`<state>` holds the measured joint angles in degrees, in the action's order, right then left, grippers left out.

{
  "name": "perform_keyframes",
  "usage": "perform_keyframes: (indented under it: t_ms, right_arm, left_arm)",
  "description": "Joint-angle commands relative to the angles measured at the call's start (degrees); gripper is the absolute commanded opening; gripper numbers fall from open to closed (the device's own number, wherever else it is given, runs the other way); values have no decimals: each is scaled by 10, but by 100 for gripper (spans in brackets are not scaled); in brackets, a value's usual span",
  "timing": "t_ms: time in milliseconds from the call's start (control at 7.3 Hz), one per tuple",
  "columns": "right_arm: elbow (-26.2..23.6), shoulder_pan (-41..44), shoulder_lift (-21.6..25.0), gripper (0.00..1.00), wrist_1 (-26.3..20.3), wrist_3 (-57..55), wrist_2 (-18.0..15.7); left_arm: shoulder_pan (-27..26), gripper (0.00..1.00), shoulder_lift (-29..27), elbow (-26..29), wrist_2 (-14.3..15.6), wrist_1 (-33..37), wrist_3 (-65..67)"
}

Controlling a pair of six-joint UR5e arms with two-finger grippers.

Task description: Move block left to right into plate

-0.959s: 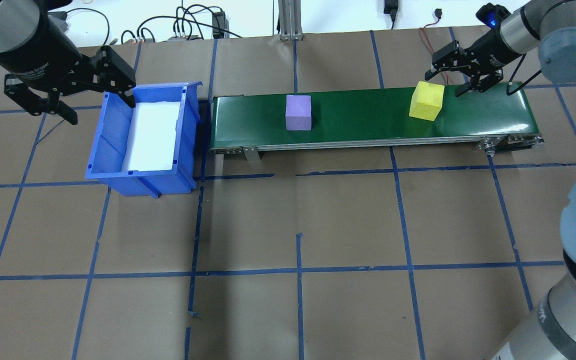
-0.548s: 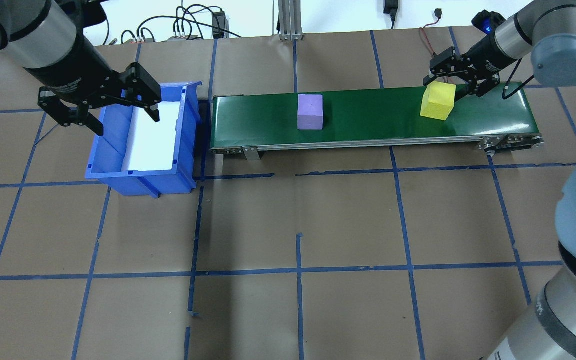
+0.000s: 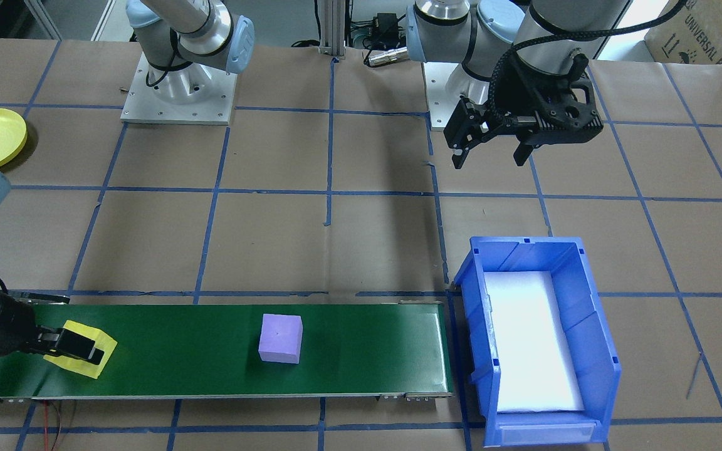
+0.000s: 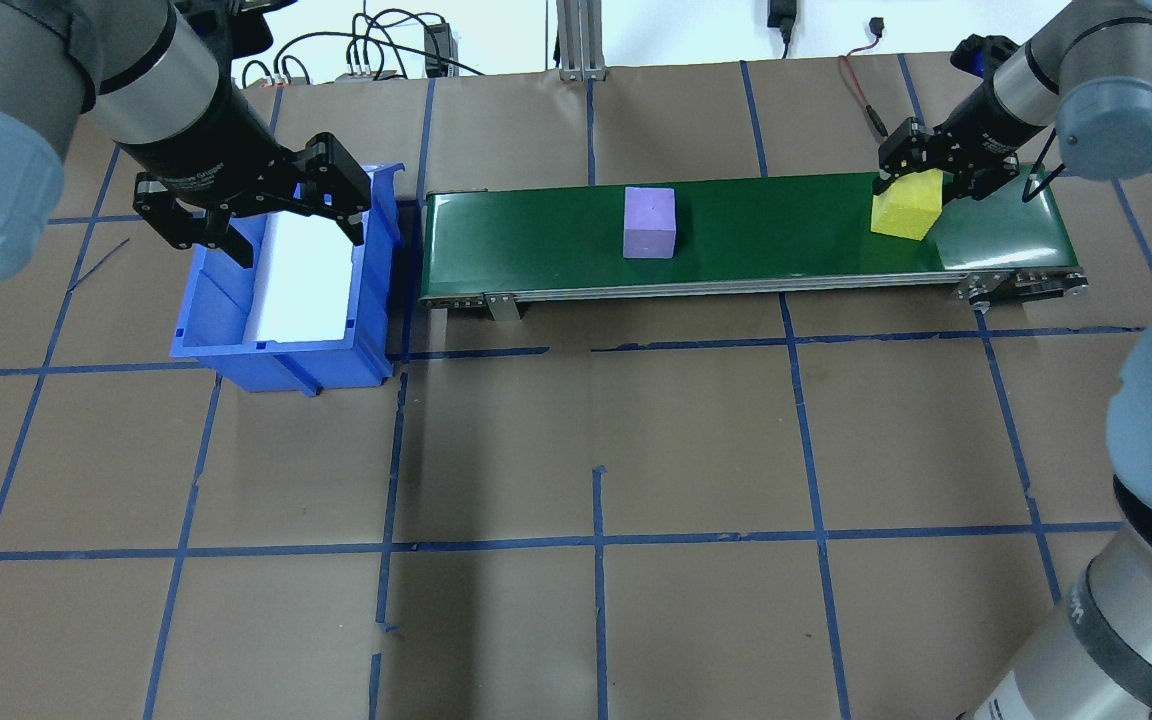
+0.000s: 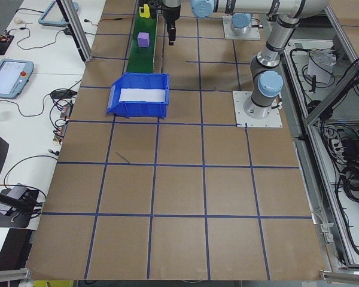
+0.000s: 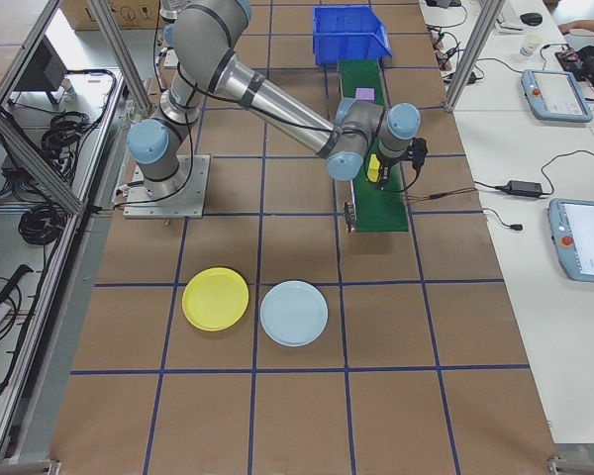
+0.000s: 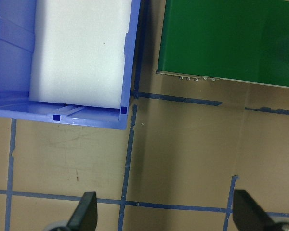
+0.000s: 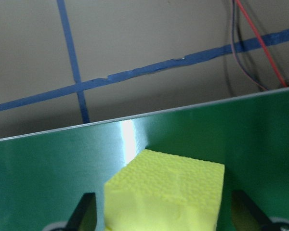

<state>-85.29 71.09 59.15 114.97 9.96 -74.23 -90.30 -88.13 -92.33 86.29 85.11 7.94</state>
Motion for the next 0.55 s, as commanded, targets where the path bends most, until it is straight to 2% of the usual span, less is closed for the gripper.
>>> perform_keyframes:
  t_ms: [0,137,411]
  right_arm:
    - [0,-2,20,27,0,39,-83]
    - [-7,-2,51,27,-7,58,-88]
    - [-54,-56,105,25,-31,170,-150]
  left_arm:
    - [5,100,1,-1,1,-17,-7]
    - [7,100,2,-1,3,-17,-7]
    - [21,100,3,3,6,-17,-6]
